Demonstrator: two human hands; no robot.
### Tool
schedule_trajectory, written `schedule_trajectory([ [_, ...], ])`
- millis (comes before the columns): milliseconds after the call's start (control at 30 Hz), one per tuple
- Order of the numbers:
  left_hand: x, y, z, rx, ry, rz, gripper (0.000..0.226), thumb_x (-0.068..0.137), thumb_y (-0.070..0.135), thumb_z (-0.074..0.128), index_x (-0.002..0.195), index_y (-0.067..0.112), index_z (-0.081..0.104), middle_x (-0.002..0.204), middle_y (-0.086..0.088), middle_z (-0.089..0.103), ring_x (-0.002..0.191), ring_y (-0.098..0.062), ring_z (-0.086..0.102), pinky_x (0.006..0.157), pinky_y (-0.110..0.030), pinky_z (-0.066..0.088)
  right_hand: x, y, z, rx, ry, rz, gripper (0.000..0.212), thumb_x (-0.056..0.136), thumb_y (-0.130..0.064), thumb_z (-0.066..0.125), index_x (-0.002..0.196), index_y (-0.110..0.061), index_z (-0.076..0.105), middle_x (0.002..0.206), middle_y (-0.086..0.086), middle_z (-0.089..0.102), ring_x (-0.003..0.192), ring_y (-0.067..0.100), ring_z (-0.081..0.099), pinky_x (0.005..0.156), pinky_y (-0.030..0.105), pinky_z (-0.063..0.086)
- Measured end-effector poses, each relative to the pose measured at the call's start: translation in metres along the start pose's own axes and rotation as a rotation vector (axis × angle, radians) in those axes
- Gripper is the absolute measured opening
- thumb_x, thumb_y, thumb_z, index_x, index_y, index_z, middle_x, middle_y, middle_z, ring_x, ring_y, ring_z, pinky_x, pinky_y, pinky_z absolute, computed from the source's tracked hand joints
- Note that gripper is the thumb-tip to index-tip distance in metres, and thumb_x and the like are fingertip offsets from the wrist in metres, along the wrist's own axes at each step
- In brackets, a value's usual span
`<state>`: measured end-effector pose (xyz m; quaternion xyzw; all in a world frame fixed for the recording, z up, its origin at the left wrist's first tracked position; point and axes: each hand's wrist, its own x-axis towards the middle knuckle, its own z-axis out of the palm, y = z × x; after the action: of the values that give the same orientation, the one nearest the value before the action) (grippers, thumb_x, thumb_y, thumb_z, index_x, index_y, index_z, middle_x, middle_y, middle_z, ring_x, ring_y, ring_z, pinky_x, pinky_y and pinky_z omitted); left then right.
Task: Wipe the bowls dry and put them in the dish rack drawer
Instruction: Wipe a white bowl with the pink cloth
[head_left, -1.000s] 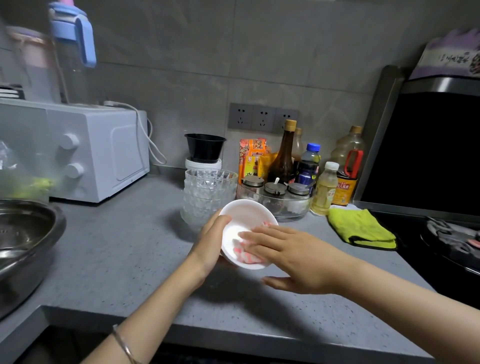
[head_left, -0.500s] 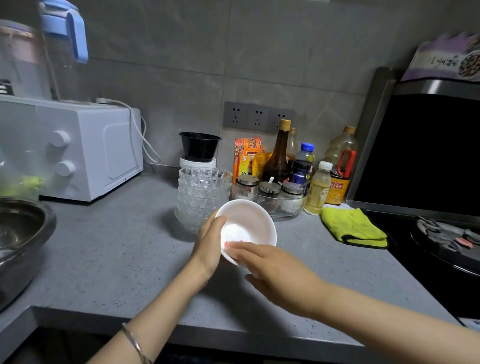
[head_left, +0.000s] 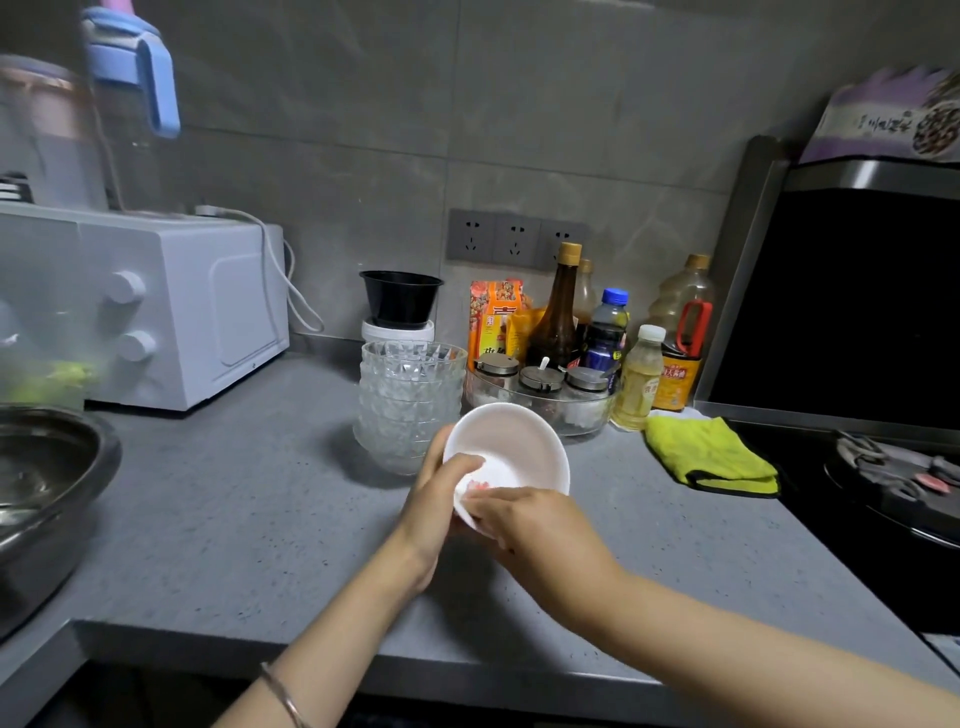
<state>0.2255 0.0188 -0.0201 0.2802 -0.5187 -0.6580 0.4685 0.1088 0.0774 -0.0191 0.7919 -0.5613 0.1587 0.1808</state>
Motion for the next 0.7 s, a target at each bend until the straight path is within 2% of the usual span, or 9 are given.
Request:
schedule_trajectory([
  [67,0.002,-0.002,-0.004,0.008,0.068,-0.011,0.026,0.076,0.021,0.054,0.1,0.019,0.064,0.094,-0.007,0.067,0.092,-0.021,0.06,0.084,-0.036,0.047,-0.006,0.005,-0.001,0.027,-0.055,-0.104,0.014,0.079,-0.012,0.067,0.09,-0.02,0.066,0.095,-0.004,0.069,0.085,0.021,0.066,0.061,0.034,0.053],
  [133,0.003,0.002,-0.013,0.065,0.029,-0.069,0.032,0.07,0.025,0.053,0.098,0.012,0.065,0.092,-0.01,0.067,0.093,-0.025,0.059,0.087,-0.038,0.045,-0.01,0.025,-0.007,-0.147,-0.078,-0.336,0.024,0.072,-0.014,0.076,0.094,-0.018,0.071,0.104,-0.003,0.071,0.096,0.02,0.067,0.073,0.032,0.057],
  [200,0.003,0.009,-0.02,0.16,-0.066,-0.149,0.04,0.064,0.029,0.052,0.097,0.012,0.065,0.086,-0.008,0.068,0.087,-0.024,0.061,0.081,-0.035,0.046,-0.006,0.043,-0.022,-0.256,-0.083,-0.498,0.033,0.066,-0.015,0.083,0.099,-0.016,0.075,0.112,-0.001,0.07,0.106,0.021,0.066,0.091,0.035,0.051],
  [267,0.004,0.015,-0.022,0.176,-0.118,-0.193,0.042,0.06,0.032,0.054,0.096,0.013,0.066,0.08,-0.005,0.069,0.08,-0.022,0.061,0.072,-0.032,0.046,0.001,0.05,-0.034,-0.299,-0.071,-0.562,0.042,0.059,-0.015,0.088,0.099,-0.014,0.076,0.109,0.001,0.071,0.105,0.021,0.066,0.094,0.037,0.048],
  [367,0.009,0.018,-0.022,0.123,-0.071,-0.125,0.041,0.06,0.031,0.056,0.095,0.013,0.067,0.086,-0.006,0.07,0.086,-0.023,0.061,0.082,-0.036,0.046,0.007,0.043,-0.036,-0.358,-0.023,-0.487,0.052,0.046,-0.015,0.092,0.096,-0.011,0.076,0.097,0.001,0.074,0.092,0.021,0.071,0.081,0.038,0.055],
  [433,0.009,0.014,-0.016,0.049,-0.052,-0.101,0.044,0.06,0.027,0.056,0.101,0.015,0.064,0.086,-0.006,0.069,0.082,-0.021,0.062,0.077,-0.035,0.049,0.006,0.033,-0.023,-0.316,-0.019,-0.345,0.048,0.048,-0.013,0.091,0.094,-0.013,0.075,0.084,-0.001,0.074,0.077,0.021,0.071,0.061,0.034,0.059],
  [500,0.007,0.007,-0.009,-0.005,-0.053,-0.088,0.05,0.06,0.023,0.056,0.109,0.016,0.061,0.084,-0.005,0.067,0.075,-0.017,0.062,0.066,-0.034,0.051,0.007,0.016,-0.014,-0.204,0.018,-0.18,0.032,0.055,-0.015,0.088,0.083,-0.018,0.072,0.067,-0.004,0.068,0.058,0.02,0.066,0.041,0.022,0.046],
  [600,0.008,0.001,-0.007,-0.032,-0.016,-0.093,0.057,0.061,0.026,0.055,0.114,0.008,0.062,0.087,-0.009,0.066,0.079,-0.021,0.061,0.064,-0.032,0.051,0.006,0.002,-0.01,0.067,-0.002,-0.019,0.005,0.084,-0.018,0.066,0.088,-0.017,0.067,0.083,0.001,0.07,0.074,0.027,0.066,0.054,0.032,0.048],
  [700,0.01,0.007,-0.02,0.093,-0.006,-0.135,0.047,0.058,0.03,0.053,0.098,0.007,0.065,0.086,-0.01,0.066,0.084,-0.024,0.059,0.073,-0.033,0.046,-0.005,0.022,-0.02,-0.005,-0.11,-0.317,0.018,0.088,-0.019,0.06,0.104,-0.017,0.069,0.111,0.0,0.069,0.105,0.023,0.064,0.082,0.037,0.055],
])
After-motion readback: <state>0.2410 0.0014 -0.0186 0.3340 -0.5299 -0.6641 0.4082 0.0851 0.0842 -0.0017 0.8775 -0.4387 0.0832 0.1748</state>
